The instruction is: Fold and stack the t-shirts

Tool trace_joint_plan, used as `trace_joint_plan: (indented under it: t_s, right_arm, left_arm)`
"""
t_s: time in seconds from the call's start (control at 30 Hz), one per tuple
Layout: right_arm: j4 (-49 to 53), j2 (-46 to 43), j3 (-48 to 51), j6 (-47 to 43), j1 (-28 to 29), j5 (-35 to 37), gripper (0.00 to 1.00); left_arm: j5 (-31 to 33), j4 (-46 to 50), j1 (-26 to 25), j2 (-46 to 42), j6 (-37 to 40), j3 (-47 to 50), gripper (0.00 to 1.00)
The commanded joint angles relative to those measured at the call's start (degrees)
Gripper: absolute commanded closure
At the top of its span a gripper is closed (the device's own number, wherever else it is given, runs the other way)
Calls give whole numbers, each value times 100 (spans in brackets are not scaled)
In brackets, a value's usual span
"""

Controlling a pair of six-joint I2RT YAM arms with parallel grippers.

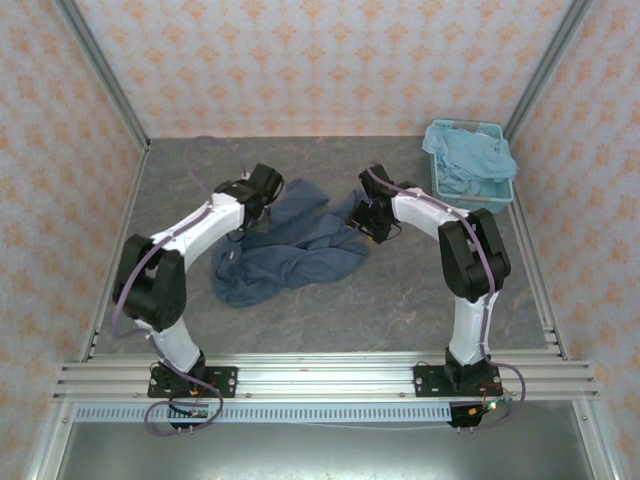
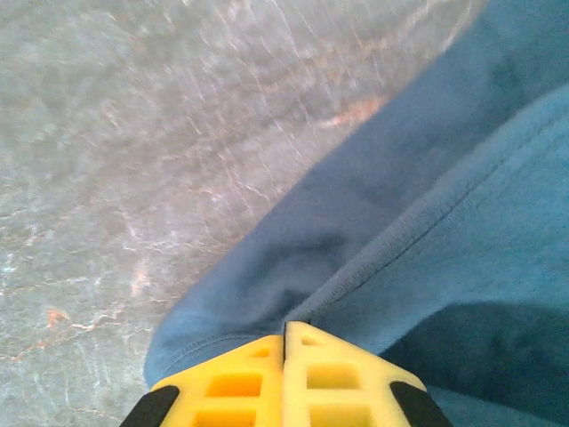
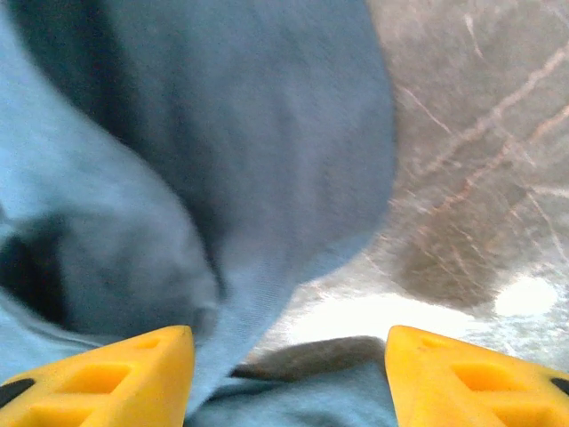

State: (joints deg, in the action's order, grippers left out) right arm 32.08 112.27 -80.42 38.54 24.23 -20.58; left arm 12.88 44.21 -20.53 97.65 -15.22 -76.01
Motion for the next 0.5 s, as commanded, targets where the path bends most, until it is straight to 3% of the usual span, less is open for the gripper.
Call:
trace_joint_plan:
  t_s: [0.0,0.33,0.4,0.47]
  right_arm:
    - [-65,196,-432,12,0,284,37]
    - [-58,1336,-1341,428,-139,127,42]
    - [108,1571,-1580,397,-153,98,54]
    - [148,1631,-1647,356,-153,88,77]
  left_arm:
    - [-144,104,143,-365,-372,-41,100]
    - [-435,261,404,-989,-662,-426,100]
    - [-476,290,450,-1096,-728,-500,100]
    - [-455,274,486,-1247,-807,-542,100]
